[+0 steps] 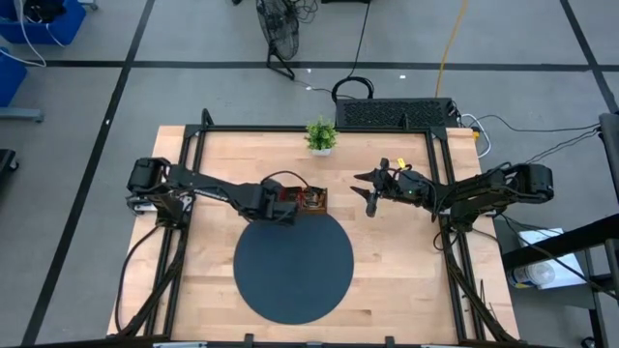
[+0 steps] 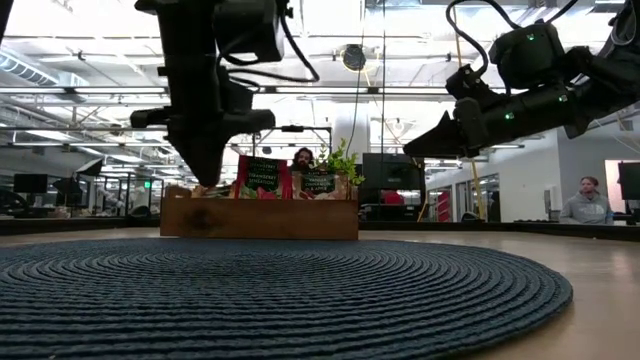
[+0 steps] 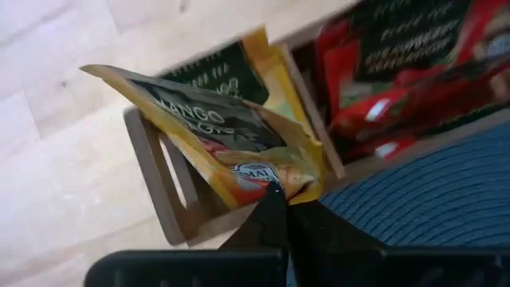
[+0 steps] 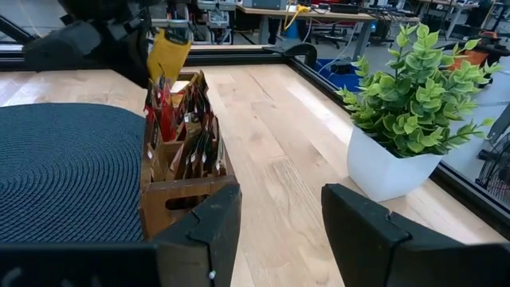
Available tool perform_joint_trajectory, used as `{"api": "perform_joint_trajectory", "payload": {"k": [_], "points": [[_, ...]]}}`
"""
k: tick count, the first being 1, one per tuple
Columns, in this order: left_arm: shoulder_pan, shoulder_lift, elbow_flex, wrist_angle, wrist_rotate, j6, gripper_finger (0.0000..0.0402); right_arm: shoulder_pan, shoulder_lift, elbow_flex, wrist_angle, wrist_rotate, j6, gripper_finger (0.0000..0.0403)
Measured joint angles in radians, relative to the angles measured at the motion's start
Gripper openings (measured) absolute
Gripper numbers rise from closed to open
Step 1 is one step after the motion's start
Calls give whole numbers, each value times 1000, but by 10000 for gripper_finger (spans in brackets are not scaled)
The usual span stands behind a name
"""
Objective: Pick & Place Tea
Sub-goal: Put the yellow tea bag into the left slot of the wooden organizer, then return to Home Position
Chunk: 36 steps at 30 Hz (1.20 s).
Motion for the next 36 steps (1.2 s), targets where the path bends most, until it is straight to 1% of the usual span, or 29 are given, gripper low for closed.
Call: {"api": "perform_joint_trajectory", "payload": {"k": [4, 7, 10, 16, 24, 28, 32, 36], "points": [[3, 37, -8, 5, 34, -13, 1, 0, 0, 0, 0, 0, 0, 160], [14, 70, -11, 2, 26, -10, 2, 0, 0, 0, 0, 0, 1, 160], [23, 85, -14, 14, 22, 28, 15, 0, 0, 0, 0, 0, 12, 160], [22, 77, 3, 16, 57, 87, 68, 0, 0, 0, 2, 0, 18, 160], [21, 75, 30, 17, 61, 175, 171, 0, 0, 0, 1, 0, 16, 160], [21, 73, 54, 17, 61, 207, 215, 0, 0, 0, 1, 0, 18, 160], [14, 63, 82, 23, 61, 235, 243, 0, 0, 0, 1, 0, 18, 160], [2, 58, 125, 18, 60, 286, 259, 0, 0, 0, 1, 0, 18, 160]]}}
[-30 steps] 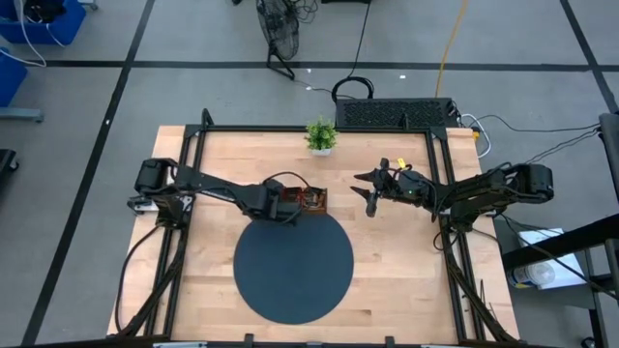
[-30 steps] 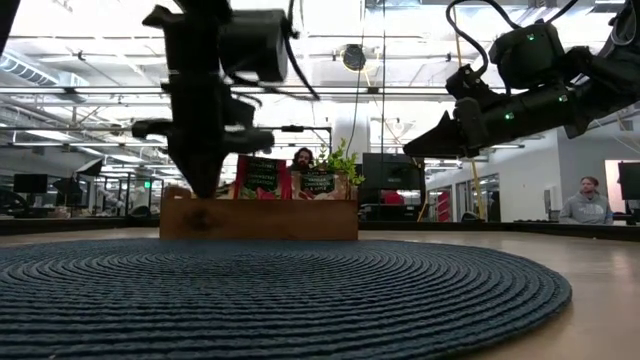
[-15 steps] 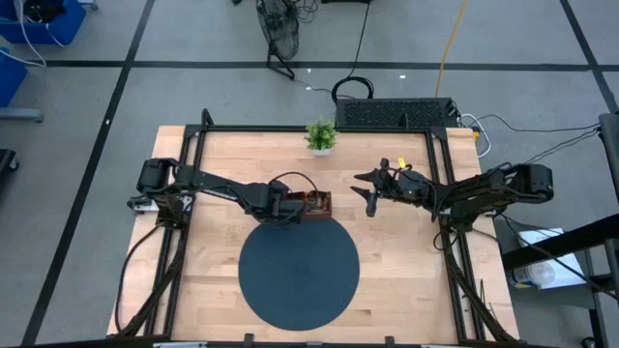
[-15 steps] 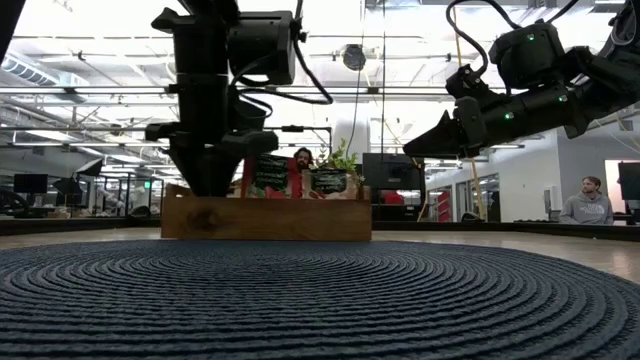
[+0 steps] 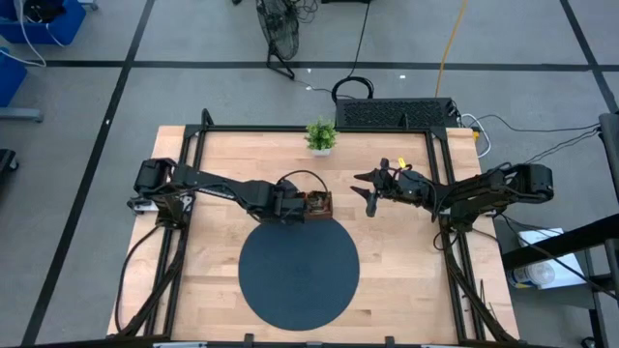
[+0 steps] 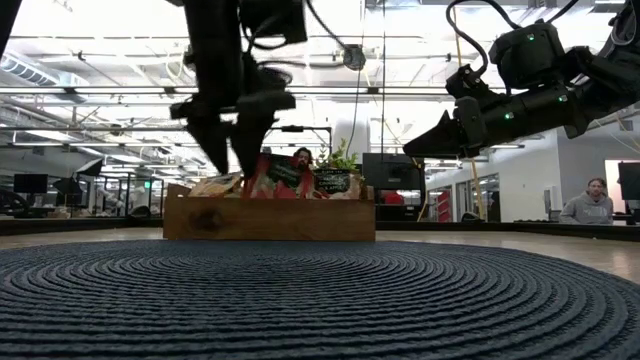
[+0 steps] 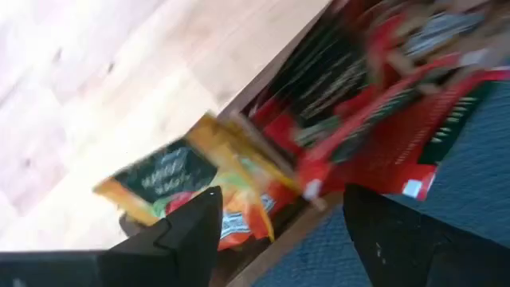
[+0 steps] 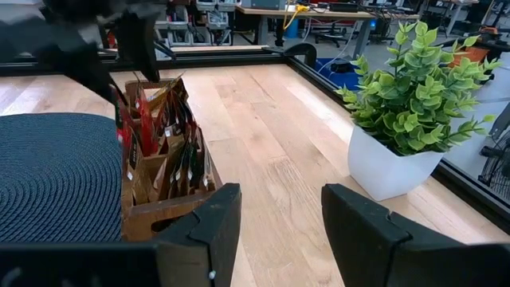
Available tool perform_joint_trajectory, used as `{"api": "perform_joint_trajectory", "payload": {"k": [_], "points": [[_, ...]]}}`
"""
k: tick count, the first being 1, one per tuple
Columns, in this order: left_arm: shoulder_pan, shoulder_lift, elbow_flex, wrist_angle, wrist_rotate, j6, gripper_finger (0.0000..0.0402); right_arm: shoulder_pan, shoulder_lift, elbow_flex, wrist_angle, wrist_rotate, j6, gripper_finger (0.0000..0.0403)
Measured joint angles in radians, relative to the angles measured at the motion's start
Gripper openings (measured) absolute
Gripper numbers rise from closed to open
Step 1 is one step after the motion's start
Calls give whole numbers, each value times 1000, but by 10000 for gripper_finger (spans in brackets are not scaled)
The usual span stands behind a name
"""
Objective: Pick & Place Tea
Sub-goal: Return to Home Position
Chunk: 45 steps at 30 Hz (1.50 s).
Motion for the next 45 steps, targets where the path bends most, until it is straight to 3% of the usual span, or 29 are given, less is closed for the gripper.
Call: {"api": "perform_joint_trajectory", "payload": {"k": [3, 8, 12, 15, 18, 23, 27, 35, 39, 45], "points": [[-17, -6, 45, 1, -43, 70, 265, 0, 0, 0, 0, 0, 0, 160], [-141, -79, 77, 109, -301, 341, 261, 2, 0, 0, 0, -1, 1, 160], [-217, -186, 24, 248, -331, 510, 259, 2, -18, 0, -15, -3, 23, 160], [-225, -310, -98, 388, -339, 604, 262, 2, -60, -2, -58, -3, 31, 160], [-183, -450, -314, 620, -276, 701, 266, 2, -124, -5, -113, -4, 33, 160], [-32, -699, -686, 999, 2, 789, 264, 2, -286, -38, -208, -8, 34, 160], [54, -895, -884, 1146, 134, 818, 260, 2, -450, -101, -213, -90, 7, 160], [84, -1267, -1112, 1167, 147, 801, 265, -28, -785, -264, -242, -75, 31, 160], [83, -1415, -1158, 1088, 155, 794, 259, -46, -910, -264, -438, -80, 57, 160], [83, -1597, -1182, 944, 185, 798, 261, -46, -1064, -266, -585, -84, 21, 160]]}}
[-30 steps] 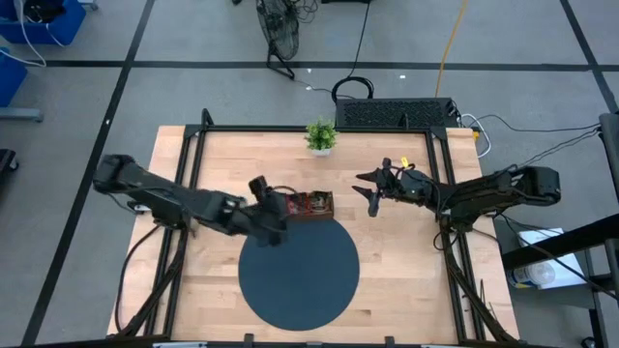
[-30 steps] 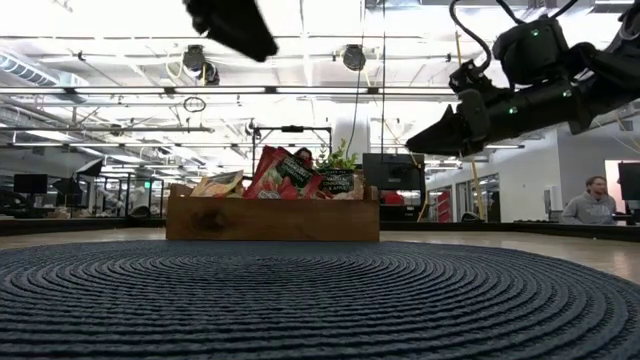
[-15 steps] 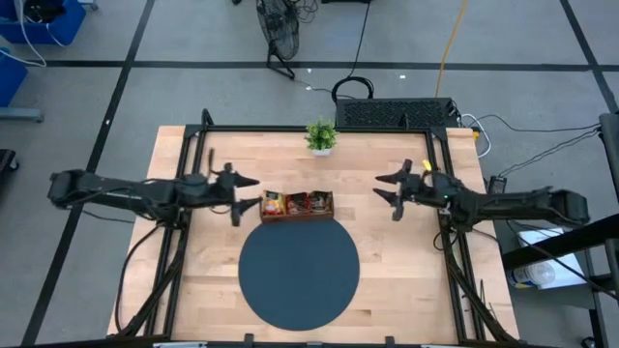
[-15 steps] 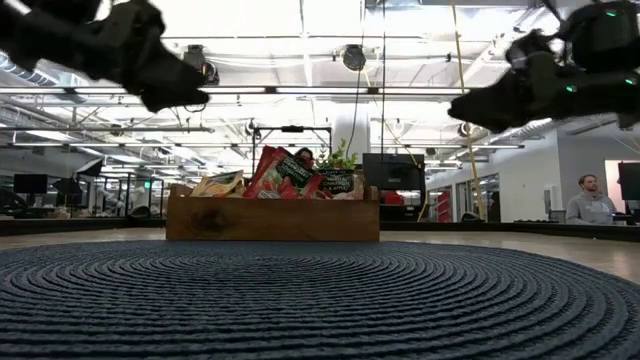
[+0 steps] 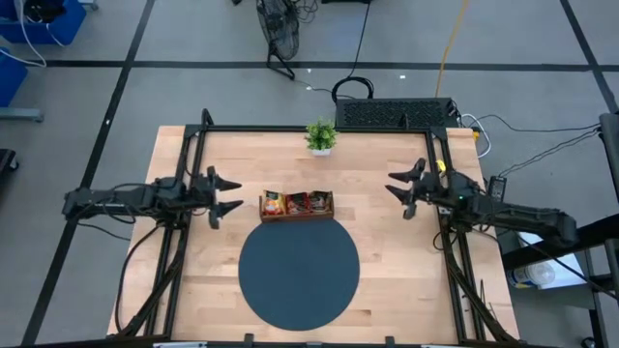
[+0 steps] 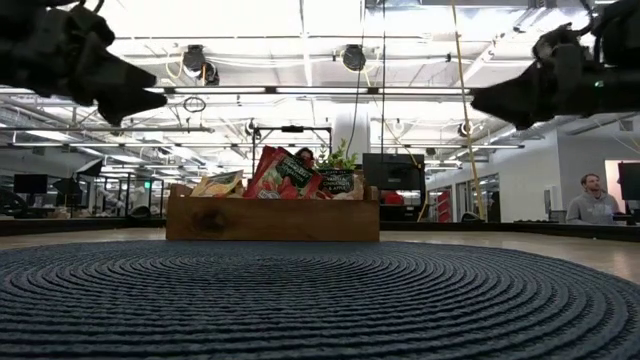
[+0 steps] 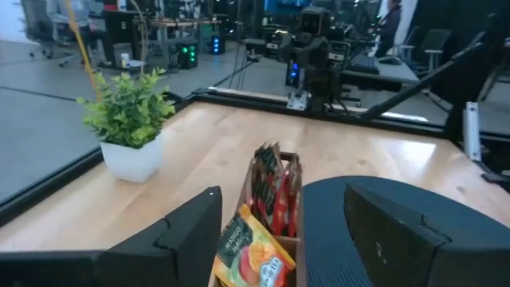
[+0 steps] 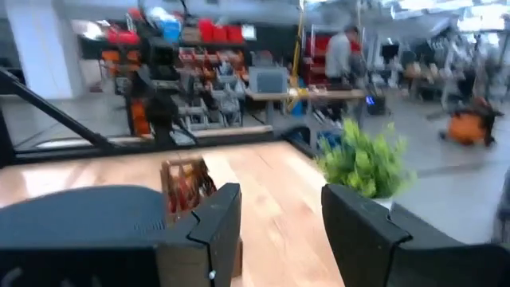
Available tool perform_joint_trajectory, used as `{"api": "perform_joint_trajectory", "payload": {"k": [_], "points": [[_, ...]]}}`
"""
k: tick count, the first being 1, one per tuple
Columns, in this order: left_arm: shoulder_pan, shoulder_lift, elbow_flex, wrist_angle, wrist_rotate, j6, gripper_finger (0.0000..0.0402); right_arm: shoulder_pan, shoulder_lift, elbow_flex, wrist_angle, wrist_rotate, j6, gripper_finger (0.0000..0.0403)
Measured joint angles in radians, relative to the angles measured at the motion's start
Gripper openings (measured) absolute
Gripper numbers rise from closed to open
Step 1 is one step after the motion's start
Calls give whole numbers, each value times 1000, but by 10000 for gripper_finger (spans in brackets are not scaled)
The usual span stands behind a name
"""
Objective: Pick & Place Tea
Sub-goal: Return to Home Position
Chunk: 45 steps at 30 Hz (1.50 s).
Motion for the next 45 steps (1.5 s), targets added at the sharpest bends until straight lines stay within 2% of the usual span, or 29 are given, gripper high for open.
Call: {"api": "perform_joint_trajectory", "payload": {"k": [8, 13, 19, 45], "points": [[0, -196, 0, -190, 7, -42, 264, 0, -245, -1, -133, -151, -13, 160], [0, -176, 2, -217, -18, -86, 260, 0, -225, 2, -137, -149, -11, 160], [1, -157, -1, -225, -31, -88, 266, 0, -224, 2, -127, -151, 110, 160], [1, -153, 0, -209, -31, -89, 257, 0, -224, 1, -127, -152, 111, 160]]}}
